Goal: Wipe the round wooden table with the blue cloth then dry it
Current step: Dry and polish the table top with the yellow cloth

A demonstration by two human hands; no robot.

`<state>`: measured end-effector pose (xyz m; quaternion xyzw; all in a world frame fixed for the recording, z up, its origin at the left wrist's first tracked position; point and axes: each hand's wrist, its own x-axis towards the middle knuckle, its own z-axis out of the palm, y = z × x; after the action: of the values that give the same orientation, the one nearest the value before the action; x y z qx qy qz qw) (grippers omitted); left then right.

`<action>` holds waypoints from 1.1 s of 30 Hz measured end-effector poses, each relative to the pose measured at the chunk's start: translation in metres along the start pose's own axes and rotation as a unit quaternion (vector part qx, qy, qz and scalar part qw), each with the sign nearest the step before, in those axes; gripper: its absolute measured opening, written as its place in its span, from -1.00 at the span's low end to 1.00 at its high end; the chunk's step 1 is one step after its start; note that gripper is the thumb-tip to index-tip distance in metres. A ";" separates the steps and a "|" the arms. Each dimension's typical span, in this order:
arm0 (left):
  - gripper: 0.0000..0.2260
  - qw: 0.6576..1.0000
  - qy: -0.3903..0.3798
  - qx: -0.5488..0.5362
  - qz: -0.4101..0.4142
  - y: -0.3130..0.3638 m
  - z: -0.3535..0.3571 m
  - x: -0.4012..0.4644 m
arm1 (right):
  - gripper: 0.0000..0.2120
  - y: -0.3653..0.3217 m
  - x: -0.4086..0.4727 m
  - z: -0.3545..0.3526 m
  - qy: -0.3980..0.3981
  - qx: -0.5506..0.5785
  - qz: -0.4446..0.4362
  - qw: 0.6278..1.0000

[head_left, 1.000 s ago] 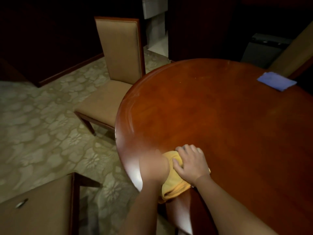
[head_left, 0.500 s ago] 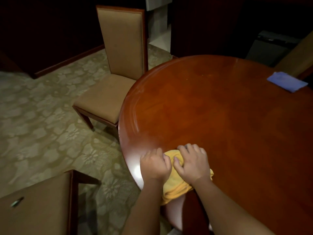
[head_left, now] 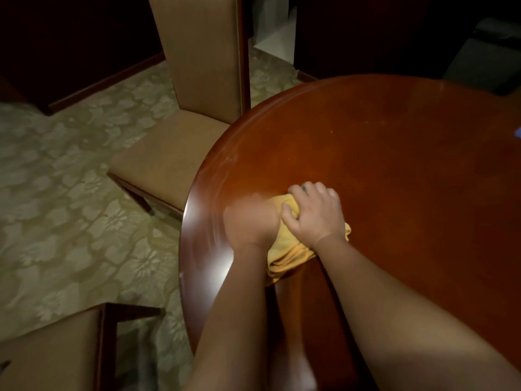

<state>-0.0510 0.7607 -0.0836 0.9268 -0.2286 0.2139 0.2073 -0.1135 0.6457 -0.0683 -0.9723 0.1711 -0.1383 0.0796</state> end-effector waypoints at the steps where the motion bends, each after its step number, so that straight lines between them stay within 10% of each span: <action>1: -0.76 1.000 0.001 -0.001 -0.005 -0.001 0.005 0.008 | -0.53 0.002 0.010 0.003 -0.001 -0.002 -0.003 1.000; 33: -0.74 0.997 -0.064 0.023 -0.036 -0.031 -0.143 -0.203 | -0.61 -0.091 -0.222 -0.039 -0.026 -0.024 -0.025 0.999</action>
<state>-0.2414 0.9230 -0.0753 0.9507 -0.2034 0.1514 0.1785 -0.2974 0.8049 -0.0660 -0.9811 0.1474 -0.1110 0.0576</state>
